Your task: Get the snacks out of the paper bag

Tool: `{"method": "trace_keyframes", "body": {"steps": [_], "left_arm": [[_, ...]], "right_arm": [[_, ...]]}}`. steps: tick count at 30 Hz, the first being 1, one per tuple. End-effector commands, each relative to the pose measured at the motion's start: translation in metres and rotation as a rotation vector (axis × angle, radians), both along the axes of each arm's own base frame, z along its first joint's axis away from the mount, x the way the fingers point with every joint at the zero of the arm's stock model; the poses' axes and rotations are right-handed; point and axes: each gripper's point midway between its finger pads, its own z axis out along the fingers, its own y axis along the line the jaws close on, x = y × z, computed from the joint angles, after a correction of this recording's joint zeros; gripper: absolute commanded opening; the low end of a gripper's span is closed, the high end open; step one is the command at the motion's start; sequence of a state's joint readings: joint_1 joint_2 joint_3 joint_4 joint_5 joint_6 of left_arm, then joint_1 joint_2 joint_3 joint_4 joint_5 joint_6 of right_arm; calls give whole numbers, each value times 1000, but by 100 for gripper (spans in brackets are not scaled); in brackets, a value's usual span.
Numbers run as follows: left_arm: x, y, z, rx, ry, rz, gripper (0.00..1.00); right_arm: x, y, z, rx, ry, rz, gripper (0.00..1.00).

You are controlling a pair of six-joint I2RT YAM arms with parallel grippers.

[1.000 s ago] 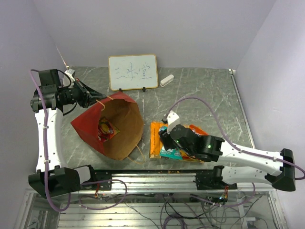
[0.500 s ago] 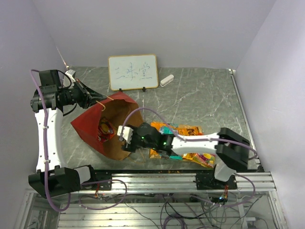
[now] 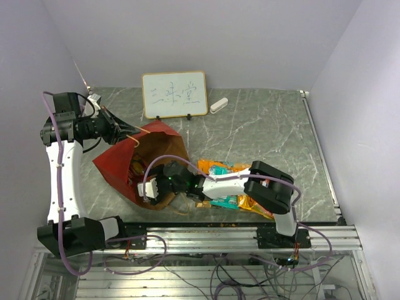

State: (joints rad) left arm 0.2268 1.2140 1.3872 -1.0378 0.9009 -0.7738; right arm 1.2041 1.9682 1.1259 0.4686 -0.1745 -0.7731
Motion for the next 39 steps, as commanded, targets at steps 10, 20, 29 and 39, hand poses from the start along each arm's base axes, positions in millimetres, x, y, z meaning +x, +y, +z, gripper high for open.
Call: {"method": "trace_keyframes", "body": {"steps": [10,20,29,39], "left_arm": [[-5,2,2,13,6,-4,7],[-16,0,2,21,29,-18,7],[-21,-1,5,26,20,-24,7],[-11,1,10,29,-27,-17,7]], "right_arm": [[31,24,-32,-66,-260,128,72],[60,52,-45,-64,-387,76,63],[66,56,-28,-30,-371,50,16],[39,13,4,-52,-248,56,0]]}}
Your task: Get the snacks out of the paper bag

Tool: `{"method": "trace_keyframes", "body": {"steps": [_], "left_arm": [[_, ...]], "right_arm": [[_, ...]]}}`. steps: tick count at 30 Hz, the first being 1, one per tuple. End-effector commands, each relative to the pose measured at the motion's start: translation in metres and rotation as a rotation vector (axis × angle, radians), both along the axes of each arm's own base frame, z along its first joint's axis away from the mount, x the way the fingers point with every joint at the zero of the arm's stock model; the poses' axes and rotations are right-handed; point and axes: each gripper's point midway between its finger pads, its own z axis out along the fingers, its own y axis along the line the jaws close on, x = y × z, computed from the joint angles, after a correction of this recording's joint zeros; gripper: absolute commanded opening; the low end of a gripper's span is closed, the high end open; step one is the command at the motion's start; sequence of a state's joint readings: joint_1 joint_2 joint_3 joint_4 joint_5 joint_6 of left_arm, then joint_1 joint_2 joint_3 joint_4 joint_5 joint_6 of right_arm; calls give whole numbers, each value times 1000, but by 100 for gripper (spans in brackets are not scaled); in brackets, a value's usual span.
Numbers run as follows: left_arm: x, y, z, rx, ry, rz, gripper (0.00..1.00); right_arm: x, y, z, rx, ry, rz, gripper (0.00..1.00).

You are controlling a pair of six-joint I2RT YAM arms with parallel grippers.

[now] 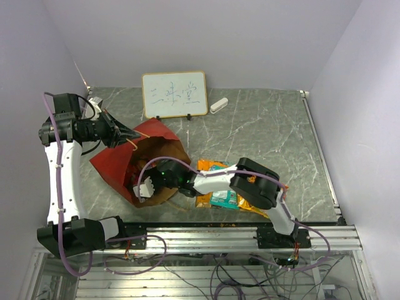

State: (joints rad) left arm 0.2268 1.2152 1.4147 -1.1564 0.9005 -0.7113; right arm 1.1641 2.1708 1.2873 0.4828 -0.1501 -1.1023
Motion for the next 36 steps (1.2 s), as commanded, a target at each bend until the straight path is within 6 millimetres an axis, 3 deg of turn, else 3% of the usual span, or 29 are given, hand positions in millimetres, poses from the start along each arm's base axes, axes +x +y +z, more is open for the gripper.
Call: {"method": "trace_keyframes", "body": {"steps": [1,2,9,14,23,27,36], "left_arm": [[6,3,14,11,-80,14,7],[7,3,15,6,-83,15,7],[14,3,22,-17,-118,30,7],[18,3,24,-27,-128,39,7],[21,3,23,-37,-129,42,7],[22,3,22,-36,-120,45,7],[24,11,14,19,-86,69,7]], "right_arm": [[-12,-20,32,29,71,-5,0],[-16,-24,41,37,87,-8,0],[-50,-52,44,-40,299,12,0],[-61,-66,64,-17,460,-69,0],[-54,-84,118,210,759,-335,0],[-61,-96,142,287,846,-372,0],[-78,-160,190,349,944,-523,0]]}}
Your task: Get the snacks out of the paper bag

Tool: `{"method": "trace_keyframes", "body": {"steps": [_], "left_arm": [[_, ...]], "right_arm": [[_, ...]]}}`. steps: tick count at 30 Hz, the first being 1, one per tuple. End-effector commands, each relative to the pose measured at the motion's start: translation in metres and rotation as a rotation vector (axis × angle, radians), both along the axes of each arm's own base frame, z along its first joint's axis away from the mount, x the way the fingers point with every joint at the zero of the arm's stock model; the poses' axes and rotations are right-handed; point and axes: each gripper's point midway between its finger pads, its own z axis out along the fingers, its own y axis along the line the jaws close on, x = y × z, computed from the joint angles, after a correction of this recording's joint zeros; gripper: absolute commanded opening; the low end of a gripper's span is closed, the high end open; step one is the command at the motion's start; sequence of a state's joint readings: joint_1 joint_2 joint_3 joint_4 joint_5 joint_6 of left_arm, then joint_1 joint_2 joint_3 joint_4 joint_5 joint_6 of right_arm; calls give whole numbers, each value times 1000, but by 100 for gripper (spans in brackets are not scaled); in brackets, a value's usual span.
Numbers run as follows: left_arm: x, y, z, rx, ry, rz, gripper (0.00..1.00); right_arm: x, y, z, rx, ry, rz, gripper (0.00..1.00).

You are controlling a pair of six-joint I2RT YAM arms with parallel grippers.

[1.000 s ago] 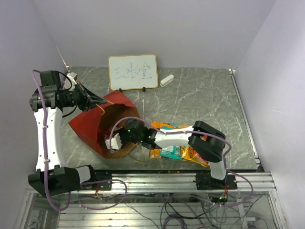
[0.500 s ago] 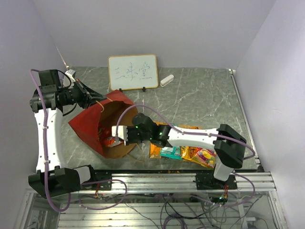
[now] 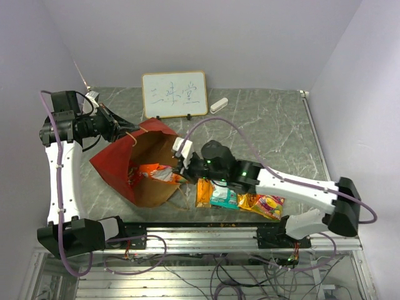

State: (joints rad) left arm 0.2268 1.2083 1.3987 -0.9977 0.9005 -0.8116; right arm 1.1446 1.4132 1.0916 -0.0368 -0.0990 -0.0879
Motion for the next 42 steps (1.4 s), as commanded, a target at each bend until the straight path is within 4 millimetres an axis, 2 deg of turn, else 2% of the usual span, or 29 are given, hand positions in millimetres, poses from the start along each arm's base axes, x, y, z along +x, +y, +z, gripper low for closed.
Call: {"method": "trace_keyframes", "body": {"steps": [1,6,9,14,20,22,31,35,42], "left_arm": [[3,9,-2,51,4,26,7],[3,11,-10,61,33,34,7],[6,11,-12,53,36,44,7],[11,12,-12,48,28,58,7],[14,13,-11,41,23,70,7],[14,12,-11,36,21,73,7],[11,10,-11,19,23,67,7],[9,9,-9,13,16,63,7],[5,7,-8,5,10,57,7]], "right_arm": [[-9,-38,37,42,82,-110,0],[-10,-90,80,119,152,-301,0],[0,-129,87,111,208,-513,0],[12,-191,81,38,266,-859,0],[10,-264,50,-113,275,-1231,0],[8,-279,39,-175,262,-1300,0],[25,-294,-7,-330,305,-1369,0],[35,-282,-25,-328,299,-1349,0],[39,-262,-60,-379,336,-1302,0]]}}
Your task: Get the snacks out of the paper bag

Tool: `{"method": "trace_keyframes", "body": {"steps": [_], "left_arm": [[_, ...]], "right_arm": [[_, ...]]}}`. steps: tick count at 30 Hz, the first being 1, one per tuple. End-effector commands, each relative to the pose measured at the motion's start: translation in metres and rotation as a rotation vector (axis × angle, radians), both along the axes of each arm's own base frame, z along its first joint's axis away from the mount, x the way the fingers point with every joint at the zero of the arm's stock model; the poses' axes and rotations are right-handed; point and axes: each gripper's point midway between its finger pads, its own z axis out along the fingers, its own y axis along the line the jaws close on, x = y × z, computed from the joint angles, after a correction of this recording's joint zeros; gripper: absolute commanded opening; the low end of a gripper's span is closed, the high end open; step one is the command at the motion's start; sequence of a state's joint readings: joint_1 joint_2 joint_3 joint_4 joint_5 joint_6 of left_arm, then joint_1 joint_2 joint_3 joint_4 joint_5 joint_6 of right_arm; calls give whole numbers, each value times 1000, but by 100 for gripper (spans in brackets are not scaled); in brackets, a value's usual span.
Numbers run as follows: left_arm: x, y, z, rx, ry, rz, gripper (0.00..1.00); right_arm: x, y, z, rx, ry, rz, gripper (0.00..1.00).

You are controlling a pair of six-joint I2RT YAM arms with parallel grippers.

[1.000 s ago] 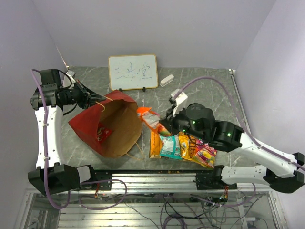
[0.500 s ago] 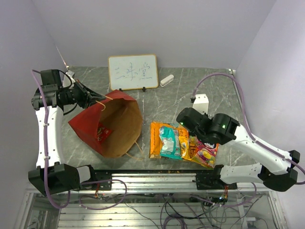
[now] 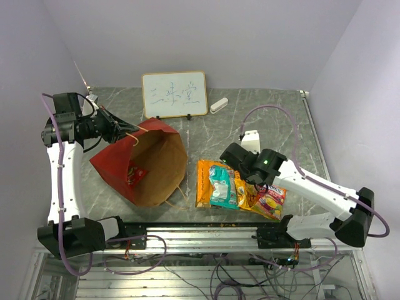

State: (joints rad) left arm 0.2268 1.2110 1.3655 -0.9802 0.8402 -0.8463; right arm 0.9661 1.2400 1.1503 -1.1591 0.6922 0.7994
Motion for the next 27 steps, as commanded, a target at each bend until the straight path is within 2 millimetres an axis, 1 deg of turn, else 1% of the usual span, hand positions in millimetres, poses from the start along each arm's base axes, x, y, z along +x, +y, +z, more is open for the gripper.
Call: {"method": "trace_keyframes", "body": {"steps": [1,6,7,9,11,13,15,18,20,21,24,27], "left_arm": [[-3,0,8,-12,-42,-2,7],[-4,-1,9,-11,-46,-5,7],[-4,0,9,-11,-46,-4,7],[-4,-1,10,-10,-48,-4,7],[-4,-1,10,-7,-49,-6,7],[-5,-1,9,-6,-45,-9,7],[-5,0,8,-3,-43,-11,7],[-5,0,9,2,-42,-14,7],[-5,0,9,5,-42,-14,7],[-5,0,10,7,-44,-17,7],[-6,1,8,18,-34,-21,7],[-8,1,4,23,-17,-24,7]], "right_arm": [[11,19,-12,50,-14,17,0],[6,37,-32,130,37,26,0],[5,41,-34,148,45,28,3],[4,47,-35,176,59,33,12],[4,50,-30,185,63,47,25],[5,51,-20,185,49,84,37],[8,52,-4,187,17,147,43],[16,64,23,210,-60,289,50],[19,84,36,244,-103,442,52],[19,100,40,273,-125,536,52],[13,151,52,363,-189,844,53],[-3,207,64,427,-316,1184,53]]}}
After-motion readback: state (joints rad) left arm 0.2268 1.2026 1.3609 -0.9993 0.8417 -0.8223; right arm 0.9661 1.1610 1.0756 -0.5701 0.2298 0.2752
